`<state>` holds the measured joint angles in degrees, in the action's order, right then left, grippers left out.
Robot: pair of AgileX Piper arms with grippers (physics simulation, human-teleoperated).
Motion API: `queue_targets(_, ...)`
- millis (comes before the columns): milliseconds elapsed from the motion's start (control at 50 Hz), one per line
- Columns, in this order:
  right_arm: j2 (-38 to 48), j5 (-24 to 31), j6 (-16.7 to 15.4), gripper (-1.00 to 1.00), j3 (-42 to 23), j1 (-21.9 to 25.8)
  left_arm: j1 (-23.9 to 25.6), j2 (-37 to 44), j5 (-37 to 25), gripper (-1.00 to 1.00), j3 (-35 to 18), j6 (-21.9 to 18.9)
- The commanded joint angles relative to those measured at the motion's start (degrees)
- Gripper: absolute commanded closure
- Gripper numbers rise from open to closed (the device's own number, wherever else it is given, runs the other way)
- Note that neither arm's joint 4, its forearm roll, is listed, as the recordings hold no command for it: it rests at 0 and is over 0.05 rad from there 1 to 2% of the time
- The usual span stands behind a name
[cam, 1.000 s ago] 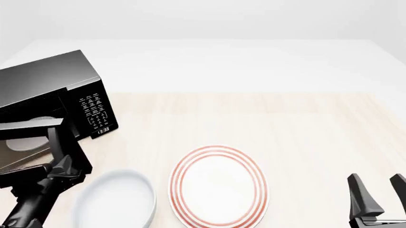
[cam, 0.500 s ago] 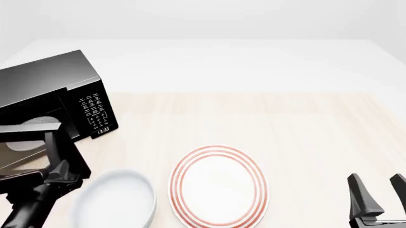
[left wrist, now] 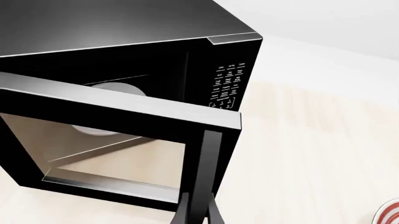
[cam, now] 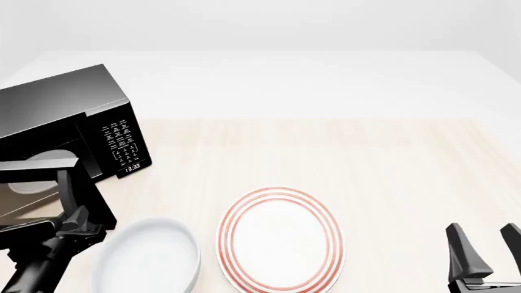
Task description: Open the microwave.
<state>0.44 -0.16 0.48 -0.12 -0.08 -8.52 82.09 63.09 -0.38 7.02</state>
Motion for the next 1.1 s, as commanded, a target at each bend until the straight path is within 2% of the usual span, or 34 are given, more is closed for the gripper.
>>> queue_targets(20,0.0,0.0,0.0,-1.0,0.0,0.0,0.6,-2.5,3.3,1.0,-3.0,0.6)
queue_targets(100,0.0,0.0,0.0,-1.0,0.0,0.0,0.4,-2.2,3.8,1.0,-2.7,0.7)
queue_targets(120,0.0,0.0,0.0,-1.0,0.0,0.0,0.1,-2.4,3.6,-1.0,-2.7,0.5)
queue_targets(420,0.0,0.0,0.0,-1.0,0.0,0.0,-1.2,-2.2,4.7,-1.0,-1.9,0.8)
queue_targets(700,0.0,0.0,0.0,-1.0,0.0,0.0,-0.4,-2.7,4.1,-1.0,-1.9,1.3)
queue_targets(920,0.0,0.0,0.0,-1.0,0.0,0.0,-0.3,-10.3,-2.5,-1.0,-1.7,1.0)
queue_targets(1100,0.0,0.0,0.0,-1.0,0.0,0.0,-0.1,-19.8,-10.9,-1.0,-1.3,0.3)
